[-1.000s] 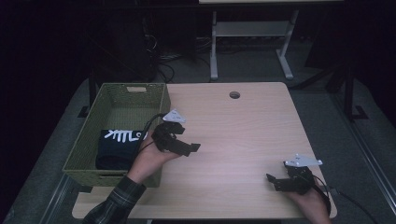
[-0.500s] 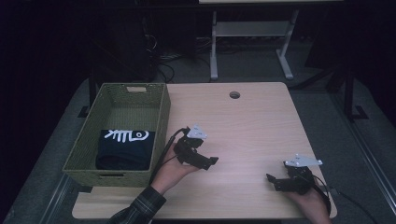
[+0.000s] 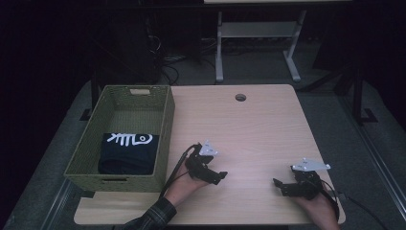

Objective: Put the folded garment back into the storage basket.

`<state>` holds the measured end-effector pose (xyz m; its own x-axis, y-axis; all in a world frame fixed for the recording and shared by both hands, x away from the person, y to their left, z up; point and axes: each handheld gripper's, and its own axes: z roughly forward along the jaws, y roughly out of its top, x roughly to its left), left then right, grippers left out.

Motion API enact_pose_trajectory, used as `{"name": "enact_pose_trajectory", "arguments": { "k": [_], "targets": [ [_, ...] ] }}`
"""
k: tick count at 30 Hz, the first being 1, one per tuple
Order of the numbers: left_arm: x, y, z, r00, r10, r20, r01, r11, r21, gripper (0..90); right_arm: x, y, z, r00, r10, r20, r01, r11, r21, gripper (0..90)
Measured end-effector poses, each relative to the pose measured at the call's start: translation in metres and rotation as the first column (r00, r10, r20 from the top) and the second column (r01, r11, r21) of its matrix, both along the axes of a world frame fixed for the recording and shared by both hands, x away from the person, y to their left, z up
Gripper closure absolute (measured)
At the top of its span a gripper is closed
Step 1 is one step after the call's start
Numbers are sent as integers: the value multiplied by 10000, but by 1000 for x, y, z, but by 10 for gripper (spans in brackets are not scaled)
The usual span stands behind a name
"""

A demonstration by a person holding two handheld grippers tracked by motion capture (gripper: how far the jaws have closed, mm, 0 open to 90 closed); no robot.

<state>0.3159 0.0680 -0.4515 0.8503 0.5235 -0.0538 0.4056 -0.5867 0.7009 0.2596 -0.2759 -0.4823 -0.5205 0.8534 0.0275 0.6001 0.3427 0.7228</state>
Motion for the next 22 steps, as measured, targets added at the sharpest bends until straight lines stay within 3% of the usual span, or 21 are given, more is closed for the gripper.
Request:
{"name": "enact_pose_trajectory", "arguments": {
  "k": [9,16,22],
  "targets": [
    [-3,-8,-21,9998,-151,134,143,9980,609,129,0,0,0,10000,3,-9,-3,10000,3,130],
    [-6,-6,-27,9985,-77,545,69,9999,143,127,0,0,0,10000,11,-15,-11,10000,2,128],
    [-6,-5,-27,9982,-66,593,60,9999,112,127,0,0,0,10000,-7,-32,7,10000,26,127]
  ]
}}
